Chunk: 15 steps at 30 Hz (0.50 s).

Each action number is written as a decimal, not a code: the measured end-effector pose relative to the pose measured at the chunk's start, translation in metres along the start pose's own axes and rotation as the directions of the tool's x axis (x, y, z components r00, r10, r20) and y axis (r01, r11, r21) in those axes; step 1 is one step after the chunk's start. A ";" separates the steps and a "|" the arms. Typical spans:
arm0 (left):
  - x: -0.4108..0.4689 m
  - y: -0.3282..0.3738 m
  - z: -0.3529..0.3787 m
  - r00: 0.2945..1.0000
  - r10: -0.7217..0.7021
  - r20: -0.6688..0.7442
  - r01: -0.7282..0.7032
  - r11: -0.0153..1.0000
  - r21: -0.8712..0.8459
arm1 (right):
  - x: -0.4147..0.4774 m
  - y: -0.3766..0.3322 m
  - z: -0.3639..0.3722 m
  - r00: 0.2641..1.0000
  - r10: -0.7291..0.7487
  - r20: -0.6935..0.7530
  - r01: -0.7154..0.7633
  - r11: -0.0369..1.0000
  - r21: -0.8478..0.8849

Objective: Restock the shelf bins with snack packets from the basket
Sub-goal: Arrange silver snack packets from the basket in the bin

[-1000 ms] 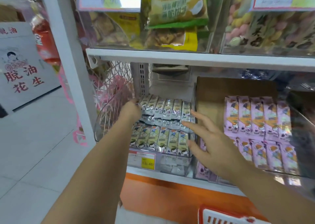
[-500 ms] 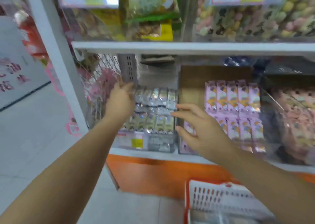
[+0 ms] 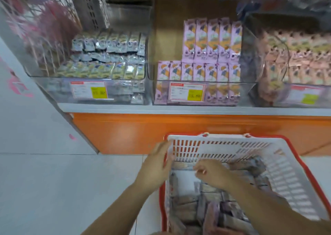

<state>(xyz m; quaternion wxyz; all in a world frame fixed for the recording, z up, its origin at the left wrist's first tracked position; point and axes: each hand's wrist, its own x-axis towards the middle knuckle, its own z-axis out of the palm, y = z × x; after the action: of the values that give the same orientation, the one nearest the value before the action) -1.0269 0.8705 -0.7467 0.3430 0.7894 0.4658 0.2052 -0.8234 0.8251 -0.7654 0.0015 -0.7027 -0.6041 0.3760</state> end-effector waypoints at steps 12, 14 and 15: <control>0.003 -0.021 0.037 0.999 -0.011 -0.049 0.012 1.000 0.021 | 0.051 0.007 0.095 0.893 0.317 0.321 -0.430 0.812 0.394; 0.003 -0.023 0.039 0.999 -0.005 -0.049 0.006 1.000 0.026 | 0.056 0.006 0.116 0.901 0.314 0.299 -0.418 0.815 0.402; 0.003 -0.023 0.040 0.999 -0.011 -0.048 0.013 1.000 0.028 | 0.057 0.004 0.125 0.904 0.306 0.297 -0.408 0.824 0.394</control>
<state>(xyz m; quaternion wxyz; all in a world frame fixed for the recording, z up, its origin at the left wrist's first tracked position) -1.0138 0.8671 -0.7907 0.3218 0.7863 0.4814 0.2153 -0.8866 0.8163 -0.8869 0.0249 -0.7380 -0.3544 0.5737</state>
